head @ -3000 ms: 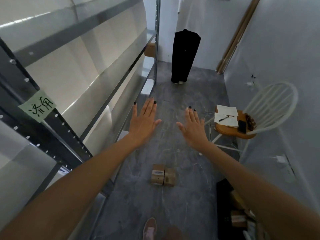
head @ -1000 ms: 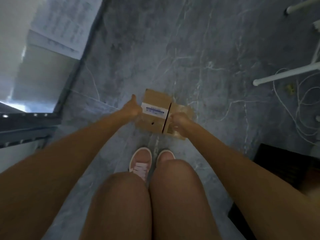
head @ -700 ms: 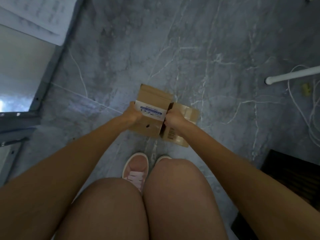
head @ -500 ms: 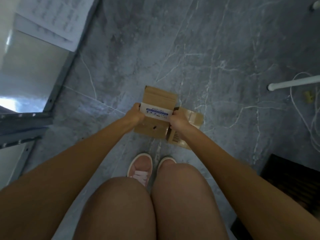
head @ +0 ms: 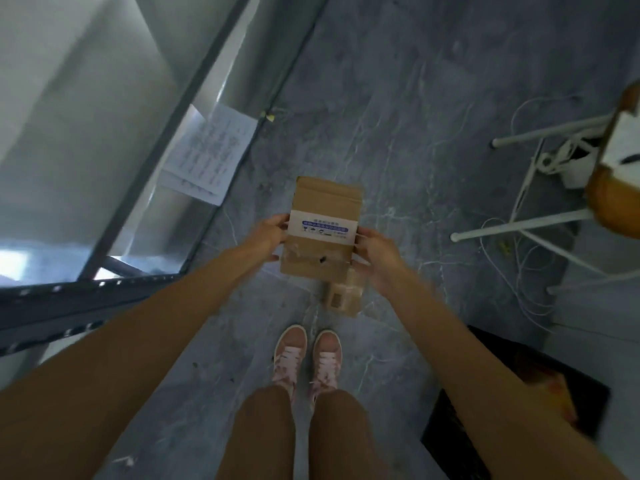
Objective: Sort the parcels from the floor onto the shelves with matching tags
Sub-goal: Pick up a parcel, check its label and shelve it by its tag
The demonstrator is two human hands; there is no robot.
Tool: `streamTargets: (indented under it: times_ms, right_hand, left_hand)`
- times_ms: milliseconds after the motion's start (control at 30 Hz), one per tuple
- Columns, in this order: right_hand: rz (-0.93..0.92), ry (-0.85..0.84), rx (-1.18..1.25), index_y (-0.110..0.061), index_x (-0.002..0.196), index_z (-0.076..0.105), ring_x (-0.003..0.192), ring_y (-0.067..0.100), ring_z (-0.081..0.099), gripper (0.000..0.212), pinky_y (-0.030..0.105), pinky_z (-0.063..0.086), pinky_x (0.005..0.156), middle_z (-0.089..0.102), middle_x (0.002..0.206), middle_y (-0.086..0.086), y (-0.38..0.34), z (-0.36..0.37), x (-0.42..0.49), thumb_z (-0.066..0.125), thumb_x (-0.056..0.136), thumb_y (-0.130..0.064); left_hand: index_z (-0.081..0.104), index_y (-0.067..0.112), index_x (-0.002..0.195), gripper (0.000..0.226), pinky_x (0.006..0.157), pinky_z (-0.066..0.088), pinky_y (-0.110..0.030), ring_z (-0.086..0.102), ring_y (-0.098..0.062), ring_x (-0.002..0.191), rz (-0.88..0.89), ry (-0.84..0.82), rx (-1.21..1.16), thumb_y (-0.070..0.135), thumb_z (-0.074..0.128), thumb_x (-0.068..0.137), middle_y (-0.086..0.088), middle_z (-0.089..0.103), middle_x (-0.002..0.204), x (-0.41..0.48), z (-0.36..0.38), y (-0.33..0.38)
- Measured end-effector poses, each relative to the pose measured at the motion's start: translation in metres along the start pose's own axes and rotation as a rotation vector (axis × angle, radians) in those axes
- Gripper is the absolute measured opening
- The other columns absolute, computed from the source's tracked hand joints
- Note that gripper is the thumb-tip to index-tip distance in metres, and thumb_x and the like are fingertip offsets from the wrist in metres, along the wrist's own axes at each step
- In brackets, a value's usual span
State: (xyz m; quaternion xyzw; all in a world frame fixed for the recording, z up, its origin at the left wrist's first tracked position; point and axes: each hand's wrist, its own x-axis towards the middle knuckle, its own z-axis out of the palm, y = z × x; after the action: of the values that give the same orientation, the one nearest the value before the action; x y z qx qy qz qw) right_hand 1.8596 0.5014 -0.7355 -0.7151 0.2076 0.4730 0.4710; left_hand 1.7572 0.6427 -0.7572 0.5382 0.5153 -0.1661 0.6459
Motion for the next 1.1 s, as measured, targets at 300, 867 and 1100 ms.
streamTargets:
  times_ms: [300, 867, 1100]
  right_hand:
    - [-0.169, -0.036, 0.04, -0.02, 0.105, 0.062, 0.079, 0.009, 0.06, 0.04, 0.021, 0.048, 0.059, 0.064, 0.098, 0.0, -0.095, -0.001, -0.188, 0.029, 0.098, 0.002]
    - [-0.757, -0.226, 0.011, -0.009, 0.102, 0.062, 0.09, 0.016, 0.063, 0.036, 0.025, 0.05, 0.079, 0.067, 0.1, 0.005, -0.271, -0.077, -0.516, 0.03, 0.094, 0.004]
    - [-0.974, -0.207, -0.002, -0.012, 0.098, 0.061, 0.099, 0.02, 0.061, 0.039, 0.029, 0.048, 0.088, 0.064, 0.112, 0.009, -0.291, -0.086, -0.584, 0.028, 0.092, 0.007]
  left_hand:
    - [0.047, 0.024, 0.134, 0.04, 0.105, 0.038, -0.047, 0.051, -0.021, 0.119, 0.188, 0.008, 0.027, 0.01, 0.036, 0.098, -0.001, 0.054, 0.132, -0.176, -0.055, 0.115]
    - [0.04, 0.024, 0.139, 0.041, 0.097, 0.045, -0.035, 0.051, -0.019, 0.122, 0.853, 0.006, -0.102, 0.015, 0.041, 0.098, -0.003, 0.054, 0.134, -0.467, -0.074, 0.282]
    - [0.042, 0.022, 0.139, 0.04, 0.103, 0.042, -0.038, 0.049, -0.018, 0.125, 1.026, 0.02, -0.177, 0.022, 0.04, 0.099, -0.003, 0.053, 0.137, -0.53, -0.083, 0.31]
